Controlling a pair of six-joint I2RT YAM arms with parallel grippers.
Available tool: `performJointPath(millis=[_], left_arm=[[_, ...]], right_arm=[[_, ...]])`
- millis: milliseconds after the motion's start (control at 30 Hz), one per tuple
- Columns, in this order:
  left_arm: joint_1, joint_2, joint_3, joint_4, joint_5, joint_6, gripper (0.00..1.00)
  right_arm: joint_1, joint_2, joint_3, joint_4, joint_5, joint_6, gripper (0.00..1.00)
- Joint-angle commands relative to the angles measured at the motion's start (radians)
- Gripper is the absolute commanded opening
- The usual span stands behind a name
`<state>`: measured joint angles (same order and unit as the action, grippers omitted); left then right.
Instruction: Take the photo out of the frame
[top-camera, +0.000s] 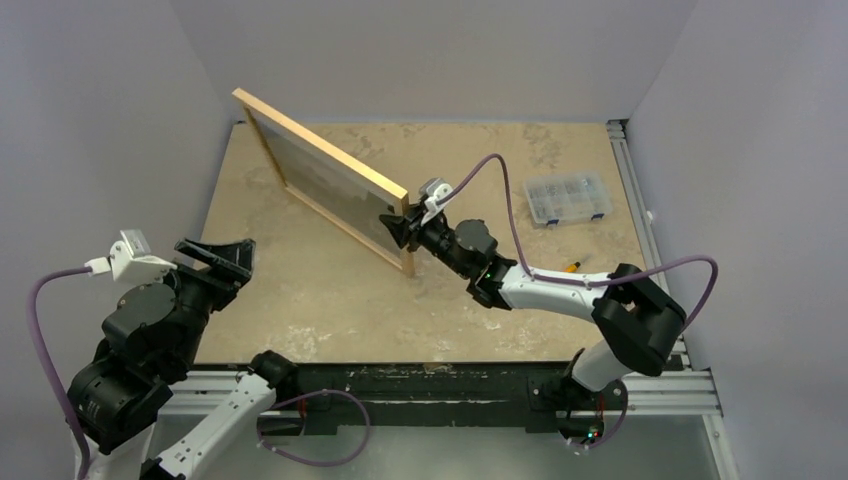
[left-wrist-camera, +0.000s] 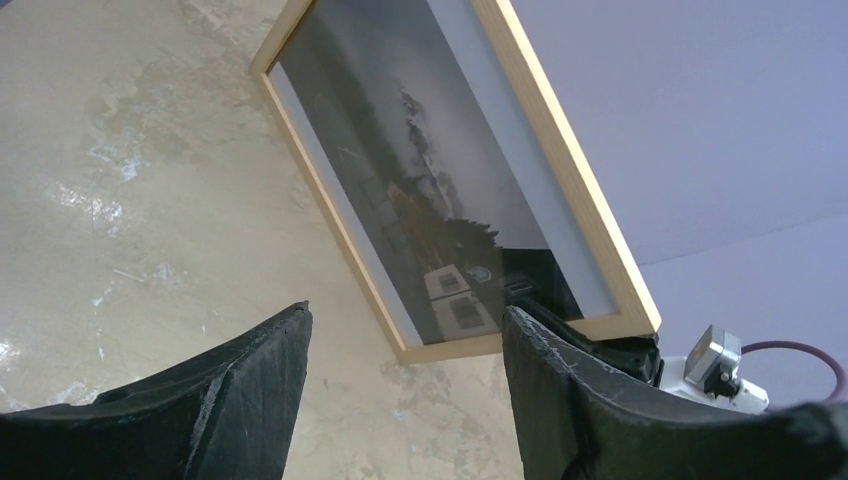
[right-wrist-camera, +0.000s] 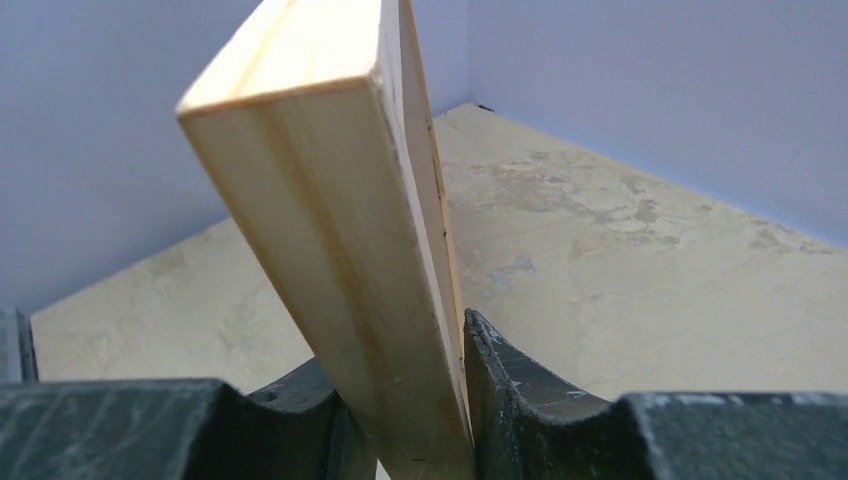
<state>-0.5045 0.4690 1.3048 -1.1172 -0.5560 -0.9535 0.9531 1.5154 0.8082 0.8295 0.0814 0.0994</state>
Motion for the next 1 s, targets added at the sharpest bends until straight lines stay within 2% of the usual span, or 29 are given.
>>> performJointPath(millis=[0,333,633,767,967], left_arm=[[0.002,-0.018,-0.001,0.004,-0.038,0.033,0.68],[0.001,-0.041,-0.019,0.009,-0.045,0.043,0.68],[0.001,-0.059,-0.036,0.008,-0.054,0.052,0.68],[0.001,-0.059,-0.048,0.012,-0.051,0.049,0.68],[0.001,-0.056,-0.058,0.013,-0.038,0.048,0.68]], right_arm=[[-0.029,0.106,0.032,-0.049,-0.069,0.285,0.00],[-0.136,0.408,0.200,0.117,-0.248,0.626,0.00],[-0.174,0.657,0.381,0.197,-0.344,0.821,0.00],[-0.174,0.737,0.451,0.193,-0.334,0.894,0.00],[-0.175,0.787,0.528,0.074,-0.241,0.937,0.00]])
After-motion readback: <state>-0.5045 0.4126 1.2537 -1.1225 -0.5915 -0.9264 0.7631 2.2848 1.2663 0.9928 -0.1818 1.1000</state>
